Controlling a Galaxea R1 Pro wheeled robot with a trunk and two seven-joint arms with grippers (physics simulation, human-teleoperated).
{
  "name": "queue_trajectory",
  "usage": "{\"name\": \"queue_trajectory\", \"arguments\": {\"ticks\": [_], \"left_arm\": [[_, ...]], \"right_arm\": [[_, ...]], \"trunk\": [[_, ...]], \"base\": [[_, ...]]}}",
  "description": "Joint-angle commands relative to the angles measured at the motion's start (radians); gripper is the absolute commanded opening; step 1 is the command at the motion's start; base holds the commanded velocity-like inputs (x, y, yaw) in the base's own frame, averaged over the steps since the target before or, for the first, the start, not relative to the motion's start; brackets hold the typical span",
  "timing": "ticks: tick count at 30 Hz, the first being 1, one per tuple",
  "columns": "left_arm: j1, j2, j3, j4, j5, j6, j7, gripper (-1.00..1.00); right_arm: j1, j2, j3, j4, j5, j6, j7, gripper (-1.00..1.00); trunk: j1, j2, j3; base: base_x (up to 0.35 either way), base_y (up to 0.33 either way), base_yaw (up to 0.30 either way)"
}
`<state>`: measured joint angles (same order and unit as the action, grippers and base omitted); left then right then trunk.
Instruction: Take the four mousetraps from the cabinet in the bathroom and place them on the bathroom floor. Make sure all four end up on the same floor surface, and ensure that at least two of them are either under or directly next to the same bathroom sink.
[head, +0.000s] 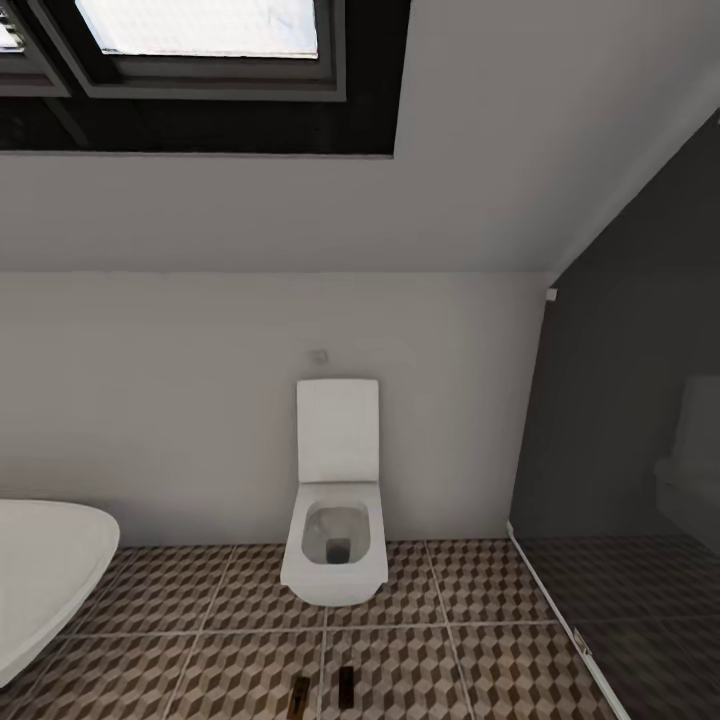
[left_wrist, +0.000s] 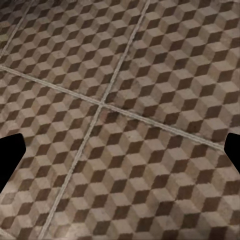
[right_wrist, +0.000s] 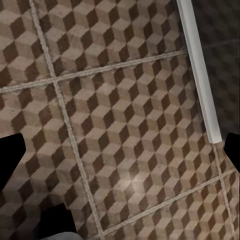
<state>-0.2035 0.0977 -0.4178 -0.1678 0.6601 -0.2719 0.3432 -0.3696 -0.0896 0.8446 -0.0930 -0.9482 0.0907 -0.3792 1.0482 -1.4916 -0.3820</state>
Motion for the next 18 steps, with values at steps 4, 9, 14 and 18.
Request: {"name": "queue_trajectory", "arguments": {"ticks": [4,9,14,18], "left_arm": [[0.005,0.0,-0.009,-0.001,0.007,-0.002,0.005,1.0],[0.012,0.0,-0.009,-0.001,0.007,-0.002,0.005,1.0],[0.015,0.0,-0.009,-0.001,0.007,-0.002,0.005,1.0],[0.021,0.0,-0.009,-0.001,0.007,-0.002,0.005,1.0]], "right_arm": [[0.015,0.001,0.008,0.0,-0.003,0.009,-0.007,1.0],[0.039,0.003,0.008,0.008,-0.007,0.01,-0.006,1.0],[0.074,0.005,0.007,0.019,-0.011,0.01,-0.004,1.0],[0.099,0.005,0.007,0.023,-0.012,0.01,-0.003,1.0]], "trunk": [[-0.016,0.028,0.011],[-0.035,0.063,0.027],[-0.054,0.098,0.043],[-0.069,0.126,0.055]], "base": [[0.0,0.0,0.0],[0.0,0.0,0.0],[0.0,0.0,0.0],[0.0,0.0,0.0]]}}
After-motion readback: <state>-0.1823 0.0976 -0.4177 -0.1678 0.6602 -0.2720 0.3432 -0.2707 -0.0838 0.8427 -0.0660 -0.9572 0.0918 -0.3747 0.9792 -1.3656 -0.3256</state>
